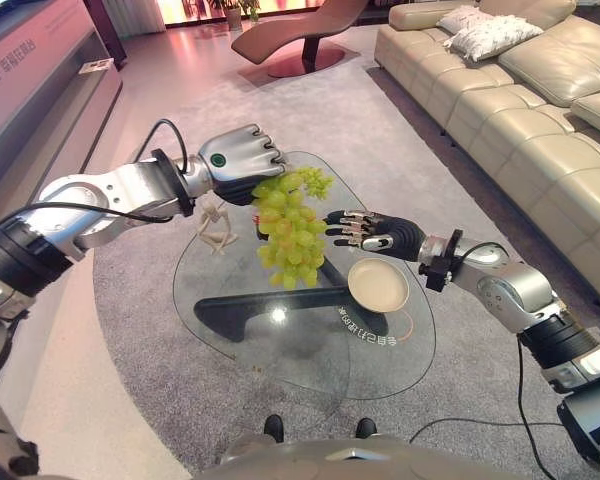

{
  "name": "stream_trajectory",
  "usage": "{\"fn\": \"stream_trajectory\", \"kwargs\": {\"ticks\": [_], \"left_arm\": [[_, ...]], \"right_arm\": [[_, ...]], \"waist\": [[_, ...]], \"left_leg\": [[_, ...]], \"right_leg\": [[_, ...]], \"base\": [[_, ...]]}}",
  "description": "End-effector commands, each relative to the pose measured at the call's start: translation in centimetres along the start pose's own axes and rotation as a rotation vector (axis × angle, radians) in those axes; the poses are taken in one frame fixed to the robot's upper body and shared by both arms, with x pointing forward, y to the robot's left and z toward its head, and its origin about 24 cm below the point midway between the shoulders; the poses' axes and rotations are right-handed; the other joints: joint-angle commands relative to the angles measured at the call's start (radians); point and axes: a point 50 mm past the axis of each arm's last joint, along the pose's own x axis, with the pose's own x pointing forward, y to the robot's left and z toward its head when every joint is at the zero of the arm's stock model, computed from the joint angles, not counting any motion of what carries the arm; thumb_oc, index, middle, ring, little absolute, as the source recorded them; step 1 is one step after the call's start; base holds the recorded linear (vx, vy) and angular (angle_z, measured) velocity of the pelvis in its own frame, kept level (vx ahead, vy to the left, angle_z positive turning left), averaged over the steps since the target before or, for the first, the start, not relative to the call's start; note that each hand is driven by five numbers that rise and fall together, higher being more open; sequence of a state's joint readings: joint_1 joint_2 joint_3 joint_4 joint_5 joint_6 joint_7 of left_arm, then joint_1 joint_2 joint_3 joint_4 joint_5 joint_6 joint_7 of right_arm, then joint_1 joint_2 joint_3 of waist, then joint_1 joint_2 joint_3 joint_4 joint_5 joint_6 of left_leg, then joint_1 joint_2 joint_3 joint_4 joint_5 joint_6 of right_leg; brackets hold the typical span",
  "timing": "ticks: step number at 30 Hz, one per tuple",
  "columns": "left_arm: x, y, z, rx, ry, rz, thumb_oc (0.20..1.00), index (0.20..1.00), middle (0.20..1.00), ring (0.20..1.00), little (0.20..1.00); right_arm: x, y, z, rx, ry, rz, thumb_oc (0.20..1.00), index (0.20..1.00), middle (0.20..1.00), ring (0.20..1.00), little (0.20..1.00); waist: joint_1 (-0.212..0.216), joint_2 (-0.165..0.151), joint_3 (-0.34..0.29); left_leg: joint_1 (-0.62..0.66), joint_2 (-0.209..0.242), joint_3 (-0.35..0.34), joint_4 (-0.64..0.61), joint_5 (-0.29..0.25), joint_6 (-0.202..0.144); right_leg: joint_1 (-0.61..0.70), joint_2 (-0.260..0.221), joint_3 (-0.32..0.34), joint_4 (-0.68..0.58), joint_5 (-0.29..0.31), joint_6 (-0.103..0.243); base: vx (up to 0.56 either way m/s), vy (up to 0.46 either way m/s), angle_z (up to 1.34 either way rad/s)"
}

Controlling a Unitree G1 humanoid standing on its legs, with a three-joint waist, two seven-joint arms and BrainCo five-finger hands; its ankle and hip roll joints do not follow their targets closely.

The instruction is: Pick up fruits into the plate

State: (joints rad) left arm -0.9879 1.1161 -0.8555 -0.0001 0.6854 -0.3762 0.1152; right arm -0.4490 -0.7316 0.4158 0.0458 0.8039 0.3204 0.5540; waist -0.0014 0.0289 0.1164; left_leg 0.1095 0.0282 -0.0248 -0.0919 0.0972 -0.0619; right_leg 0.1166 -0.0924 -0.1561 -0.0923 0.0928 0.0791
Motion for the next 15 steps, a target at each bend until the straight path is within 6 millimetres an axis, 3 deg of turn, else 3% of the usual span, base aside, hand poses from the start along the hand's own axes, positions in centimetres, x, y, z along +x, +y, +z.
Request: {"fn": "stream_trajectory", "kwargs": {"ticks": [1,15], "left_arm": [[1.4,4.8,-2.3,0.028,0.071,0.174,0.200,0.200,0.200,0.200,0.200],[2.6,5.2,-1.8,-0.037,0.070,0.201,0.200,0.200,0.200,0.200,0.200]], "right_arm": [[1.9,1.0,2.7,-0.065,-0.068,0.062,1.000,1.000,1.000,1.000,1.000],[4.2,3.5,0.6,-0.006,-0.021,0.173,1.000,1.000,1.000,1.000,1.000]], "waist": [[0.016,-0.040,-0.047],[0.018,-0.033,-0.053]], "left_leg": [[0.066,-0.078,0.034,0.017,-0.163,0.046],[0.067,-0.073,0.045,0.012,-0.158,0.042]], "right_leg": [[0.052,-0.007,-0.027,0.019,-0.081,0.035],[0.054,-0.002,-0.023,0.013,-0.086,0.032]], "base": [[0.00,0.000,0.00],[0.00,0.000,0.00]]}}
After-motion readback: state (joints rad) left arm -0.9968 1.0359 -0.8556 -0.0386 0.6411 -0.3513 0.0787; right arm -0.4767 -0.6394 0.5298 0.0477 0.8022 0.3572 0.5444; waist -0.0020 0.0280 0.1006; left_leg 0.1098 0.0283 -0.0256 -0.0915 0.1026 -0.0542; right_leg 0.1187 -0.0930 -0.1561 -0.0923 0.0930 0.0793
